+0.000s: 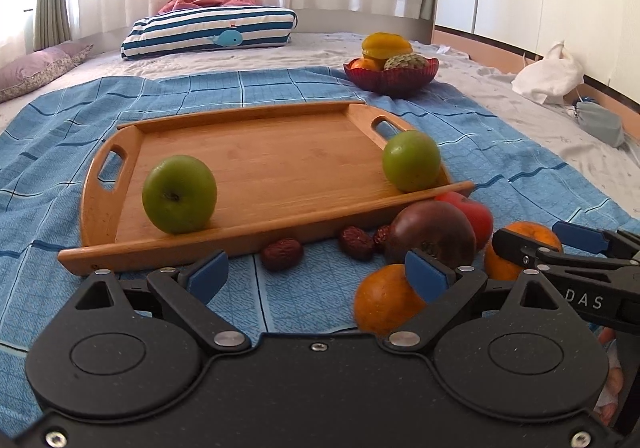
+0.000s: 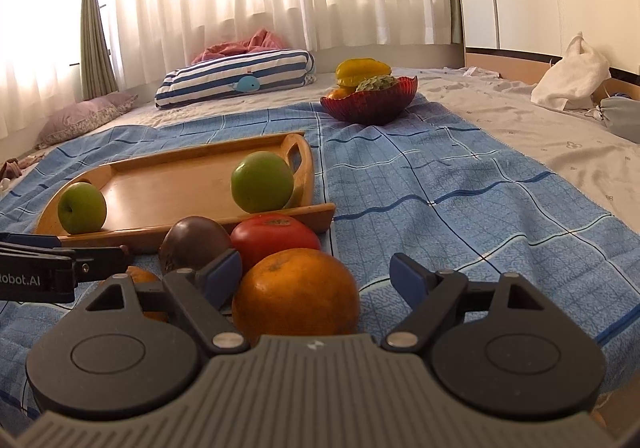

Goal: Organize fruits
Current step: 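Move both grippers back toward the oranges beside the tray, then close the left gripper on one orange while the right closes on the larger orange, then carry the orange in the left gripper over the tray while the right carries its orange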

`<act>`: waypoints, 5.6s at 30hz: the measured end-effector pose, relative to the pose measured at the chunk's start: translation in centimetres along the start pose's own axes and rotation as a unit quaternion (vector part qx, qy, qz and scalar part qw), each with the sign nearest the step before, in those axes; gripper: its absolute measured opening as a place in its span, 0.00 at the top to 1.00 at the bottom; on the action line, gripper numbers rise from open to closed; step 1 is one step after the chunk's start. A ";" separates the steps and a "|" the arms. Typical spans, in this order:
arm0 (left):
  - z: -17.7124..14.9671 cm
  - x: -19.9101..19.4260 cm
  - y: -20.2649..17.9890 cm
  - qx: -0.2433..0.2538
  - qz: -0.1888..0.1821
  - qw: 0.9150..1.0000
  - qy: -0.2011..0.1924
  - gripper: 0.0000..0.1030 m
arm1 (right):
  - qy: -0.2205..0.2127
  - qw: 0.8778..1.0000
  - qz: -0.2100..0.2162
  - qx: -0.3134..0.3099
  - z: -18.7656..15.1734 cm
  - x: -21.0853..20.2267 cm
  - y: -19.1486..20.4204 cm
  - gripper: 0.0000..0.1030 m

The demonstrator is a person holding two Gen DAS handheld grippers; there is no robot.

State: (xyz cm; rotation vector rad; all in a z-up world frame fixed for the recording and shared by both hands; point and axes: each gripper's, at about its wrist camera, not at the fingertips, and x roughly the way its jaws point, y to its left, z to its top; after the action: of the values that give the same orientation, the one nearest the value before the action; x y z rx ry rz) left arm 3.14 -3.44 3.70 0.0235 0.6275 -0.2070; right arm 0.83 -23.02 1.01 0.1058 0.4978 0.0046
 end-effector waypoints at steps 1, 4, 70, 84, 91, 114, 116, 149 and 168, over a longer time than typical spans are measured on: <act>0.0 -0.1 0.0 0.001 -0.001 1.000 0.000 0.08 | 0.000 1.000 0.001 -0.001 -0.1 -0.1 0.0 0.13; 0.0 -0.4 -0.2 0.002 -0.004 1.000 -0.003 0.08 | 0.000 1.000 0.005 -0.006 -0.4 -0.6 0.1 0.13; -1.2 1.3 -2.7 0.029 -0.048 0.998 0.039 0.34 | 0.018 0.999 -0.003 -0.044 -2.7 0.7 1.5 0.20; -1.1 1.3 -3.6 0.039 -0.056 0.997 0.039 0.50 | 0.018 0.998 0.001 -0.056 -2.8 0.7 1.7 0.31; -1.2 1.0 -4.0 0.045 -0.051 0.997 0.033 0.51 | 0.016 0.998 0.001 -0.056 -2.8 0.5 1.6 0.33; -1.0 -1.0 -3.0 0.046 -0.029 0.998 0.014 0.51 | 0.011 1.000 0.002 -0.021 -2.6 -0.5 1.4 0.34; -0.9 -1.1 -2.9 0.045 -0.026 0.999 0.012 0.51 | 0.011 1.000 0.003 -0.018 -2.7 -0.6 1.4 0.34; 6.6 -4.4 4.9 -0.005 0.044 0.997 -0.067 0.51 | -0.049 0.995 0.084 0.002 4.0 -1.5 2.0 0.35; 10.9 2.3 12.1 -0.059 0.060 0.996 -0.028 0.51 | -0.024 0.995 0.099 -0.010 10.9 5.7 2.3 0.35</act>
State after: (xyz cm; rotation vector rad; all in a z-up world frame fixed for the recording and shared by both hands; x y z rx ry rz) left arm 13.70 7.02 10.70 -0.0578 0.5787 -0.0533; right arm 11.07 -21.61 8.06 0.1347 0.4383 0.2001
